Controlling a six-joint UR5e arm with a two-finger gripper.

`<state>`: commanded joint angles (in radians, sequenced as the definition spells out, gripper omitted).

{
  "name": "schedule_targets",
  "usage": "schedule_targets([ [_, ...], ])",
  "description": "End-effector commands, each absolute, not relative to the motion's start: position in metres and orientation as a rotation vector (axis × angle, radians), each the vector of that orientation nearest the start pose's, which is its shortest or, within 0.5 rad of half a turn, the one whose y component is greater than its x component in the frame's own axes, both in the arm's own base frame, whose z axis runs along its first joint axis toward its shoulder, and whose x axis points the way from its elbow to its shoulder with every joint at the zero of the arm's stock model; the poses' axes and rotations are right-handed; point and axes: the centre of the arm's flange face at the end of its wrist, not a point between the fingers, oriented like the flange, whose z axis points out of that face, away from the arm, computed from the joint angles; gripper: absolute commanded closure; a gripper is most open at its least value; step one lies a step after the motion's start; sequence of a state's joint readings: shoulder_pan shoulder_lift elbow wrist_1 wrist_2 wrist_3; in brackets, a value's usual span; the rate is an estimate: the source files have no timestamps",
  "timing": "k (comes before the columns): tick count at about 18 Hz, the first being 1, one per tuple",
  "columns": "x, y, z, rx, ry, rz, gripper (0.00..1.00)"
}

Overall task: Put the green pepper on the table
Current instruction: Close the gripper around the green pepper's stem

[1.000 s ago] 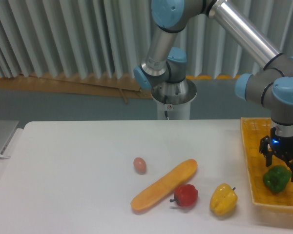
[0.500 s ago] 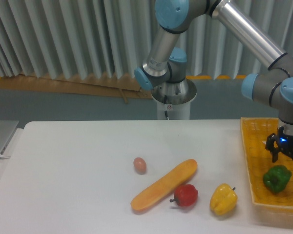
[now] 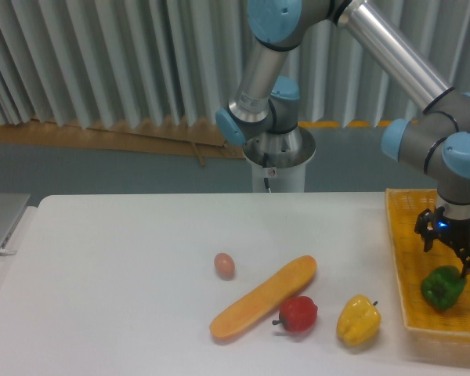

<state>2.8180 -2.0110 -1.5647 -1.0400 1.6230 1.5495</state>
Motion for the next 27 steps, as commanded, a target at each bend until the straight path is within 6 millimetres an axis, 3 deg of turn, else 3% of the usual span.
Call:
schedule_targets([
  [5,-0.579,0.327,0.307,-3.114,0.466,0.205,0.00],
  [11,-0.587,0.323,0.311,-3.110,0.453,0.223,0.00],
  [15,-0.588,0.331,0.312,-3.105,0.452,0.234,0.00],
  [27,-0.586,0.351,0.296,-3.059,0.460,0.198,0.00],
])
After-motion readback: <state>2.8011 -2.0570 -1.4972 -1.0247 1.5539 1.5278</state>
